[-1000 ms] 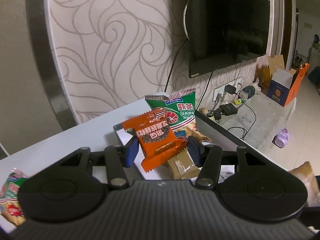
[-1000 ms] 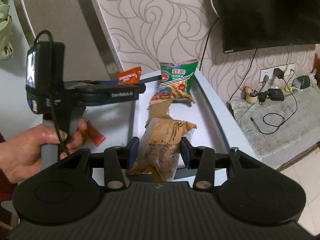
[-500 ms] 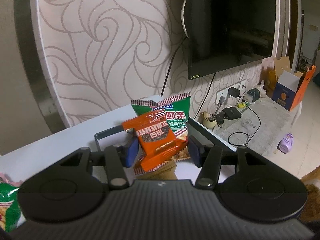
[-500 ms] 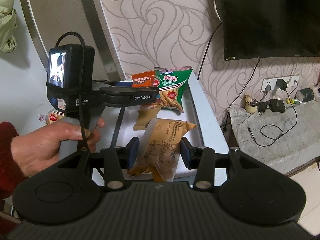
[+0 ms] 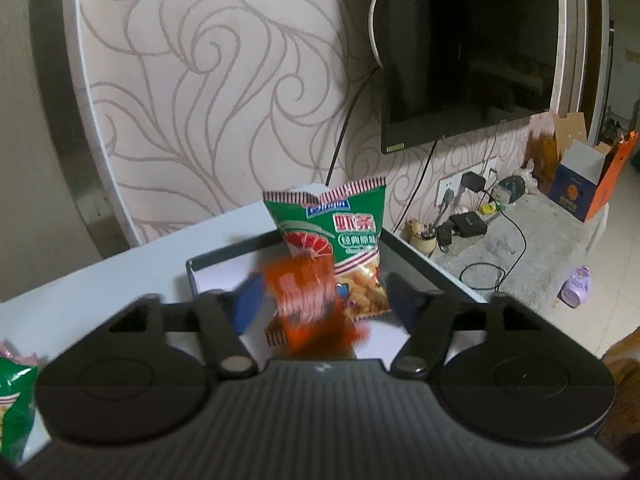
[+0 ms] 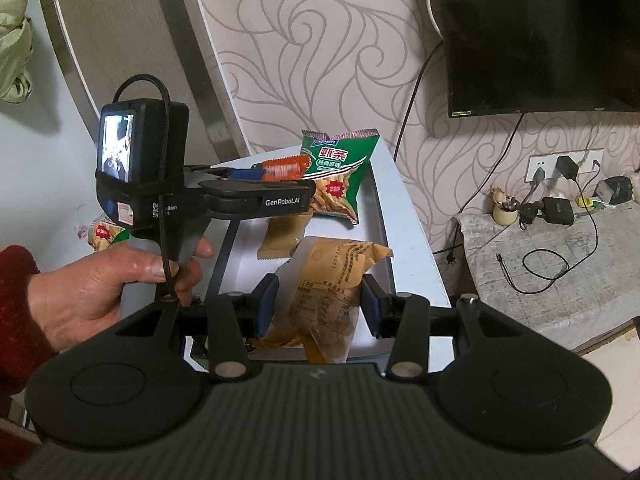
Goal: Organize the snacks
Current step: 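Open the left tool over the box to drop the orange packet, then lower the tan bread bag into the box and open the right tool, then move both tools back to the table toward the mandarin and clear packet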
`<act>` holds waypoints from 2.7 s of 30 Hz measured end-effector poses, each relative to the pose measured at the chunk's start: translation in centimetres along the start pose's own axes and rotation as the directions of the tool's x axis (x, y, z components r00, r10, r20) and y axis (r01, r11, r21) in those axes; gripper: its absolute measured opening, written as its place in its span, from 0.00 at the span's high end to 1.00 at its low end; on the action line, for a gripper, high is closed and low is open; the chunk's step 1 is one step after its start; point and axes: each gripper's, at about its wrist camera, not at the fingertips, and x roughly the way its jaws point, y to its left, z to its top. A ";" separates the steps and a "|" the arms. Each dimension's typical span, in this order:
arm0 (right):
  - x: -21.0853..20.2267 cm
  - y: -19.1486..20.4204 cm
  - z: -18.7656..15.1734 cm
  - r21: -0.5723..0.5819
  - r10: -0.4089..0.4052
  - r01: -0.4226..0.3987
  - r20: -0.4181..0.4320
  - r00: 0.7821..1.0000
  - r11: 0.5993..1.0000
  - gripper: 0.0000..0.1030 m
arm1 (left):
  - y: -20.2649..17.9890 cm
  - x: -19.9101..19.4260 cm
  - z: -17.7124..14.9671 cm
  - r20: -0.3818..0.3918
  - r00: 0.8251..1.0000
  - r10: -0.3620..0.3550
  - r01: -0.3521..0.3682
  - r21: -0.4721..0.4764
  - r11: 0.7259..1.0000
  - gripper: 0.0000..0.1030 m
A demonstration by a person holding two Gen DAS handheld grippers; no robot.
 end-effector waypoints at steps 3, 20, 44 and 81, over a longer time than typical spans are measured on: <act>0.2 0.1 0.1 -0.003 0.006 -0.006 -0.003 1.000 1.000 0.51 | -0.2 -0.6 0.1 0.023 1.000 0.003 -0.003 0.015 1.000 0.24; 3.3 -0.5 1.5 -0.026 0.031 -0.032 -0.039 0.999 0.999 0.51 | 1.7 -4.7 -0.7 0.024 0.997 0.078 -0.077 -0.063 0.995 0.24; 14.8 -1.6 4.3 -0.087 -0.045 0.036 -0.105 0.993 0.996 0.51 | 4.5 -12.0 -5.7 0.013 0.994 0.104 -0.102 -0.113 0.988 0.24; 3.5 5.1 -0.5 0.120 -0.118 0.121 -0.030 0.993 0.985 0.15 | 7.0 -10.3 -6.0 -0.043 0.998 -0.035 0.036 0.002 0.999 0.24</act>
